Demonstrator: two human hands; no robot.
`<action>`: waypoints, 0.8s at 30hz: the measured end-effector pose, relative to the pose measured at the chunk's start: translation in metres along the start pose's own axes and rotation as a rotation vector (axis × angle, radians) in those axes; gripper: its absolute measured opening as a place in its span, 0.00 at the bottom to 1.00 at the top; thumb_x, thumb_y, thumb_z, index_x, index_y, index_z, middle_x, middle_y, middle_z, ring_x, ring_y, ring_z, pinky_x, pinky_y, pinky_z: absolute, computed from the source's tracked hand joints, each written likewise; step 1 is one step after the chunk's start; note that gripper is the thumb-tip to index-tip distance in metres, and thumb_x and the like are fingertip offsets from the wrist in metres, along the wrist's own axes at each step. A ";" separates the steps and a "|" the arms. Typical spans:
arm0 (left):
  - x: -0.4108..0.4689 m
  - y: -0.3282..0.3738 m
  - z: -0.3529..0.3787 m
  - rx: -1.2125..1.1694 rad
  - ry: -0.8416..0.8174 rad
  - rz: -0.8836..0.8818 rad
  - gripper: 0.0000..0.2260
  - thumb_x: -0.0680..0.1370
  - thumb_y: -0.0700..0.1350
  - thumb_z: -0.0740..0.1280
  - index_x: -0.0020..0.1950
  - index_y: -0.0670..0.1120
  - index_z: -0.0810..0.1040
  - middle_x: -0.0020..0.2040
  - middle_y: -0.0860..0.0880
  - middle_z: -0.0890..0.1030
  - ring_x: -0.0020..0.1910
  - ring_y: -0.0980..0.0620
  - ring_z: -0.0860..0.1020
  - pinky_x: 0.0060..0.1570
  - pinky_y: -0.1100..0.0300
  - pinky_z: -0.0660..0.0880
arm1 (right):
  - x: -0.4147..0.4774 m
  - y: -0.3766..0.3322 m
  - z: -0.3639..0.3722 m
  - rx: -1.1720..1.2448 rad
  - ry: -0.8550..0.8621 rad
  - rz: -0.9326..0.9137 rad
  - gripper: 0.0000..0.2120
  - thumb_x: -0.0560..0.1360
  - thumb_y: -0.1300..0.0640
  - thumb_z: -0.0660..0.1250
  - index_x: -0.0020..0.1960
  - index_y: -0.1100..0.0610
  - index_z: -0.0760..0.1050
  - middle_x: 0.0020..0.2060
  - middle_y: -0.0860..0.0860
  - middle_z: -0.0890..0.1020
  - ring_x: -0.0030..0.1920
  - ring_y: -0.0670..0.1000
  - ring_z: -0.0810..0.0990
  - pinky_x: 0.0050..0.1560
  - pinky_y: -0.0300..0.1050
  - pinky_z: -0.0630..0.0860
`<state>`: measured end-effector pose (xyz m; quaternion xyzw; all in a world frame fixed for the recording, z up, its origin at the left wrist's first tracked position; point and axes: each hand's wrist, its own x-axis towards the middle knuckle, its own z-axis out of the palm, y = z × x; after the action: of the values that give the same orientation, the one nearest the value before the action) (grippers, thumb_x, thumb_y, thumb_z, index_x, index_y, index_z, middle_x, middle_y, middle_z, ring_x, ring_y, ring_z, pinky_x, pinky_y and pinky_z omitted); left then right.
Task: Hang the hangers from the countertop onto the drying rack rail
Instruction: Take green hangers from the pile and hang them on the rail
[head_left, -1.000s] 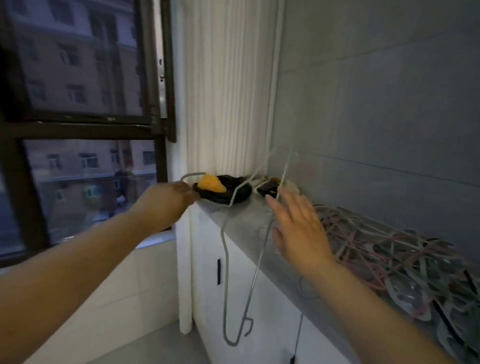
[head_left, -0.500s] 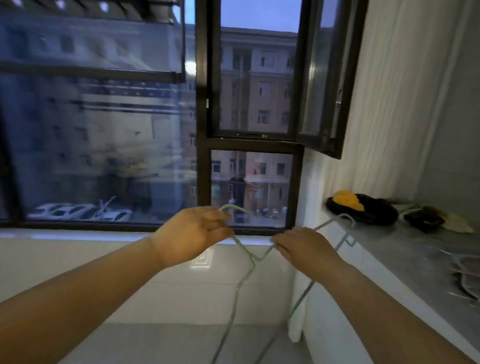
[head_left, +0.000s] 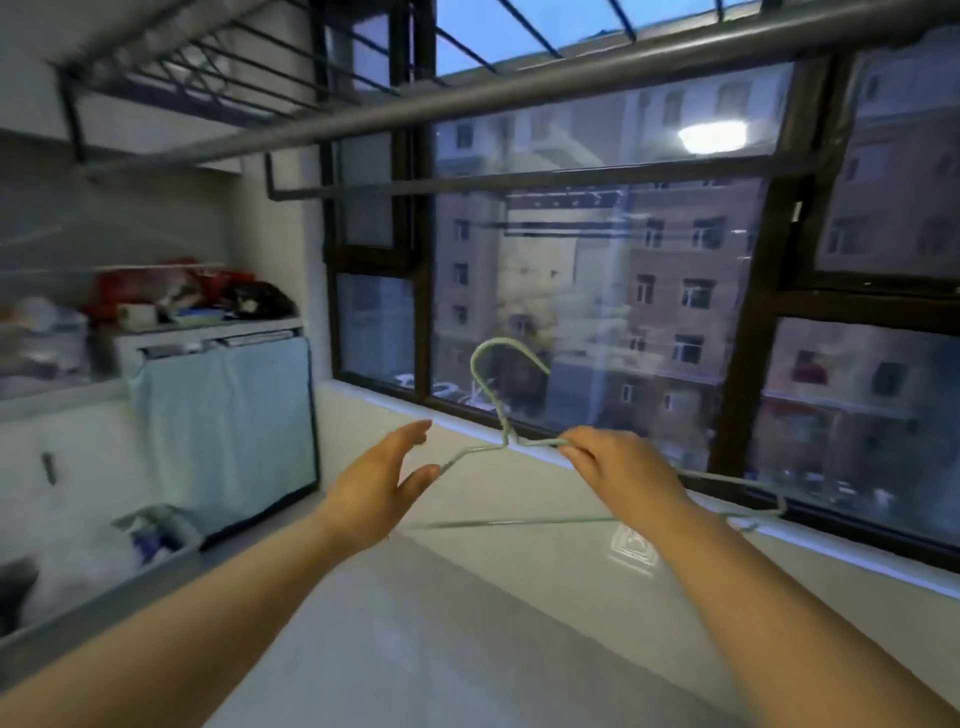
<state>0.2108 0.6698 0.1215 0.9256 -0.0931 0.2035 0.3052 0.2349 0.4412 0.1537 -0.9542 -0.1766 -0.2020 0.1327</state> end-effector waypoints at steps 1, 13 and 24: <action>-0.004 -0.019 -0.010 -0.024 0.003 -0.097 0.24 0.78 0.51 0.61 0.72 0.47 0.60 0.68 0.47 0.70 0.66 0.48 0.71 0.61 0.61 0.66 | 0.012 -0.017 0.006 0.038 0.006 -0.016 0.14 0.80 0.52 0.56 0.59 0.55 0.76 0.56 0.57 0.81 0.57 0.59 0.76 0.51 0.48 0.70; 0.009 -0.188 -0.140 0.148 0.255 -0.361 0.07 0.79 0.45 0.59 0.55 0.52 0.74 0.34 0.60 0.74 0.30 0.63 0.71 0.35 0.69 0.71 | 0.184 -0.214 0.096 0.347 -0.038 -0.317 0.13 0.79 0.55 0.59 0.53 0.60 0.78 0.48 0.58 0.82 0.47 0.57 0.78 0.39 0.44 0.64; 0.120 -0.305 -0.256 0.218 0.466 -0.385 0.13 0.80 0.43 0.57 0.63 0.45 0.72 0.41 0.51 0.77 0.33 0.55 0.71 0.38 0.60 0.70 | 0.353 -0.350 0.154 0.460 -0.039 -0.432 0.15 0.79 0.57 0.59 0.63 0.60 0.73 0.56 0.57 0.79 0.55 0.56 0.77 0.55 0.47 0.73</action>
<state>0.3274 1.0618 0.2001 0.8818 0.1786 0.3575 0.2502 0.4529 0.9069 0.2338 -0.8432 -0.4190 -0.1617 0.2957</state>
